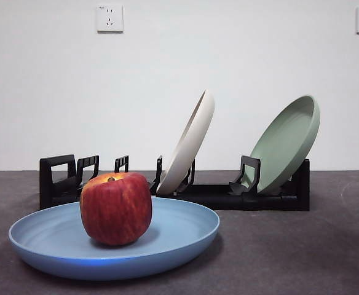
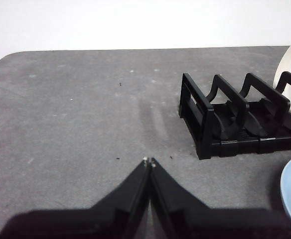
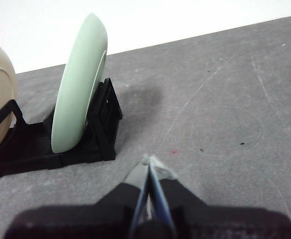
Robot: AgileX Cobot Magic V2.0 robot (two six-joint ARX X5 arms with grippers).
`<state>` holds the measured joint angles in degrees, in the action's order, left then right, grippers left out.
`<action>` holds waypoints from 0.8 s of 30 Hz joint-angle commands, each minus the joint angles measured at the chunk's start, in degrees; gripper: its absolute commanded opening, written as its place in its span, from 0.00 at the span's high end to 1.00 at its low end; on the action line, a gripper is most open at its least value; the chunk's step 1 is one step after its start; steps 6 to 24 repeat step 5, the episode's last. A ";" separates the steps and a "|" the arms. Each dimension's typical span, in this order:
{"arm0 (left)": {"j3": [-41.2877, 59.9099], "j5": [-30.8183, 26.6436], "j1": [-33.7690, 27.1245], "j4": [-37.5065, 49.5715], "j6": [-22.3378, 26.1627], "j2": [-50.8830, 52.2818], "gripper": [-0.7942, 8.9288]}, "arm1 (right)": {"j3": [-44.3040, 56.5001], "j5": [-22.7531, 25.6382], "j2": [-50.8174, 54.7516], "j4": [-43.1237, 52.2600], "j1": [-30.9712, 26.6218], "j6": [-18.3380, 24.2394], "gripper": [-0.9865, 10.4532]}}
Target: Take the blue plate from the plate rack,put the plate on the table,take the apple from the table,put the apple in the plate
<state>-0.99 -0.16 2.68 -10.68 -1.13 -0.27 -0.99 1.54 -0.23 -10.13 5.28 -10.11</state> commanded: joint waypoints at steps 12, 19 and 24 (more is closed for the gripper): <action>0.79 0.33 -0.15 0.15 -0.39 0.15 0.92 | 0.63 0.28 0.13 0.22 0.04 -0.55 0.93; 0.79 0.33 -0.15 0.15 -0.39 0.15 0.92 | 0.63 0.28 0.13 0.22 0.04 -0.55 0.93; 0.79 0.33 -0.15 0.15 -0.39 0.15 0.92 | 0.63 0.28 0.13 0.22 0.04 -0.55 0.93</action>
